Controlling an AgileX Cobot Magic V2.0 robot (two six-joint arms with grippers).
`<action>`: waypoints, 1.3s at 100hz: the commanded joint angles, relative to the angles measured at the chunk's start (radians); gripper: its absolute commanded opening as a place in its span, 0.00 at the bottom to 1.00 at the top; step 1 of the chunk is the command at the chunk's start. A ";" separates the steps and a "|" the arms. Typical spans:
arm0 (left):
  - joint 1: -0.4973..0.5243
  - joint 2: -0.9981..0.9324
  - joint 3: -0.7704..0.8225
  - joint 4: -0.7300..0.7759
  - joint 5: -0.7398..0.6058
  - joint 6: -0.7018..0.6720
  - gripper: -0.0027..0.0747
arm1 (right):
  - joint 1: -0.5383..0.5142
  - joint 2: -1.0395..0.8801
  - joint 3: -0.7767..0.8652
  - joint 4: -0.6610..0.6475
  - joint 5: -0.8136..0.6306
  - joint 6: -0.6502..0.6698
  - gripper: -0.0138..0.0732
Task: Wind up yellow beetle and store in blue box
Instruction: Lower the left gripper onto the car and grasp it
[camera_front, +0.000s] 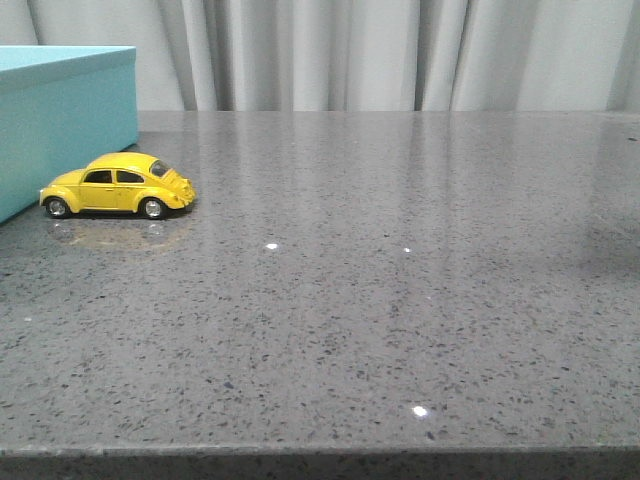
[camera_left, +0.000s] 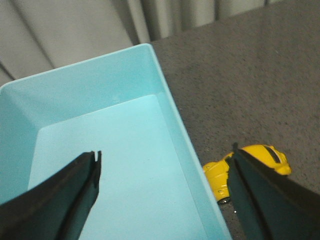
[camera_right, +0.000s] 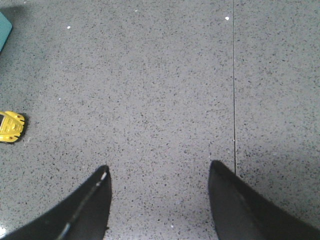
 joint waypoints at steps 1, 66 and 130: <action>-0.053 0.081 -0.108 -0.009 0.007 0.127 0.72 | 0.000 -0.023 -0.026 0.006 -0.065 -0.011 0.66; -0.244 0.627 -0.575 -0.009 0.478 0.639 0.72 | 0.001 -0.023 -0.026 0.011 -0.078 -0.019 0.66; -0.244 0.800 -0.575 0.070 0.442 0.639 0.72 | 0.001 -0.026 -0.026 0.011 -0.097 -0.020 0.66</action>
